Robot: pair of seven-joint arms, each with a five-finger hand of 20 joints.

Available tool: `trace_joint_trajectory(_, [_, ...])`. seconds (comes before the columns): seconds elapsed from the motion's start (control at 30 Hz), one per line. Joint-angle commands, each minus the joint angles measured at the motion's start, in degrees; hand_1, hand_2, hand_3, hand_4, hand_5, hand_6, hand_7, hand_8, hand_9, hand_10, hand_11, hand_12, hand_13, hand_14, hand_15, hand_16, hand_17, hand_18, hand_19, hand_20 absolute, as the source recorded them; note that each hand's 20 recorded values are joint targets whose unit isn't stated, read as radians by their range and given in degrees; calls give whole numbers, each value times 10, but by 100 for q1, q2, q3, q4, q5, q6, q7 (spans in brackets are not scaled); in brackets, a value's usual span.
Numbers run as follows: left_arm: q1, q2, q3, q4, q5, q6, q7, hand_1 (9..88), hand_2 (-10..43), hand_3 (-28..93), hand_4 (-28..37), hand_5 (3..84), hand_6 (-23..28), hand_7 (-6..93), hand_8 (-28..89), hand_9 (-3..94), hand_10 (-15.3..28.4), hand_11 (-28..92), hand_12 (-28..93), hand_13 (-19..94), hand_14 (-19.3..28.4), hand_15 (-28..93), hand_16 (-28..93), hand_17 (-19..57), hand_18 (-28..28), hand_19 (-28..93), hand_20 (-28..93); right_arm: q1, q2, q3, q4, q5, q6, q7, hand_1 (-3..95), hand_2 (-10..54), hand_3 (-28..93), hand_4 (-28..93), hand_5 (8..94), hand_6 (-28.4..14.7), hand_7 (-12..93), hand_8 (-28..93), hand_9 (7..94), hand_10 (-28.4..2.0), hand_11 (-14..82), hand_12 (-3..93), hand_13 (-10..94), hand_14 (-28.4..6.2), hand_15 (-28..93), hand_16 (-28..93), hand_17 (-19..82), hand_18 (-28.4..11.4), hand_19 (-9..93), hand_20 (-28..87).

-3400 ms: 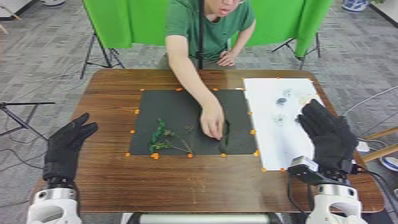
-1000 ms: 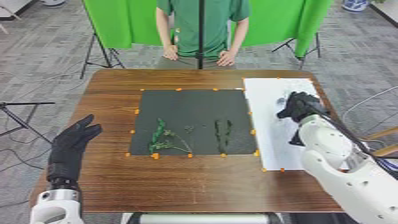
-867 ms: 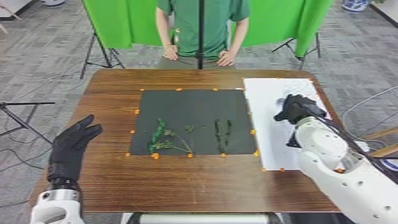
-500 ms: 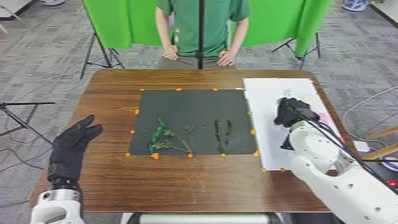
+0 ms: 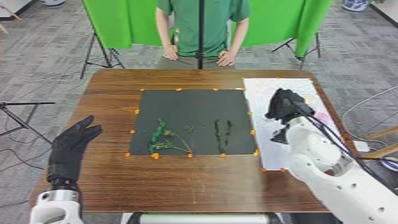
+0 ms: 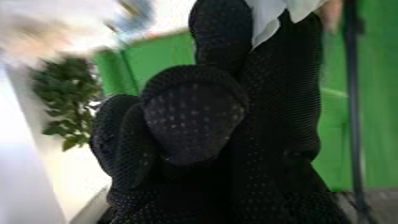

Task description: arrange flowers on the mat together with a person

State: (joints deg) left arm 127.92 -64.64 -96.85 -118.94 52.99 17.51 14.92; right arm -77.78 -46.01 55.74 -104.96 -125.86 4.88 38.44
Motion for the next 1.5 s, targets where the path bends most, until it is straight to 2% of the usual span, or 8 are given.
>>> trace_joint_trajectory(0.03, [262,35,-194,2,-148,216,17,275,29,685,-263,487,52,107,-63,500,151,205,128,385,172,148,15,72,110,38,176,1797,-1043,-1006,90,123,50,-532,943,-95,-283,370,829,-10,203,153,937,-76,218,354,937,5,576,187,663,-108,932,288])
trace_joint_trajectory(0.13, [192,55,-165,69,-231,312,60,249,63,681,-275,489,52,106,-63,501,151,205,128,386,173,148,15,73,110,39,176,2243,-1684,-1462,410,144,29,-735,943,-95,-283,372,829,-10,204,153,937,-77,219,354,937,6,576,187,662,-107,932,287])
trace_joint_trajectory(0.33, [39,108,42,147,-394,689,174,213,254,614,-282,496,51,108,-67,508,157,208,123,392,177,160,12,77,109,47,179,2696,-2689,-2277,1039,87,-251,-1104,943,-95,-283,376,829,-10,205,153,937,-78,220,351,937,6,574,188,662,-105,932,287])
trace_joint_trajectory(0.43, [-11,126,141,170,-422,843,204,227,304,596,-282,501,51,114,-71,515,159,212,123,397,177,170,9,80,108,54,179,2787,-3063,-2594,1332,-9,-481,-1270,942,-95,-283,379,826,-10,205,151,937,-79,218,351,937,6,571,189,661,-105,932,287])
trace_joint_trajectory(0.63, [-334,282,406,306,-369,768,50,232,312,603,-283,517,63,128,-79,532,167,232,121,406,184,196,0,81,107,61,178,2963,-3382,-3208,1750,-246,-628,-1309,914,-95,-190,315,812,-14,214,146,937,-83,215,343,937,6,561,200,656,-104,932,293])
trace_joint_trajectory(0.8, [-553,355,555,395,-358,685,6,236,308,609,-283,536,72,154,-93,546,181,263,117,409,190,221,-15,82,107,65,176,3098,-3489,-3515,2080,-378,-582,-1280,784,-95,236,-30,803,-17,216,146,934,-92,228,319,937,7,552,209,650,-101,932,299])
trace_joint_trajectory(1.17, [-614,362,646,434,-356,597,14,238,288,626,-283,551,77,188,-109,557,190,317,108,417,199,271,-36,81,109,77,173,3065,-3535,-3560,2408,-452,-640,-1204,740,-95,304,-86,812,-9,222,126,937,-94,258,259,937,9,557,203,655,-100,932,285])
trace_joint_trajectory(1.5, [-602,350,644,433,-338,535,39,227,173,628,-283,547,79,193,-111,552,190,328,104,412,201,281,-47,77,112,83,170,3023,-3515,-3525,2335,-459,-599,-1269,700,-95,274,-66,786,0,206,106,934,-99,265,236,937,8,556,202,654,-104,932,279])
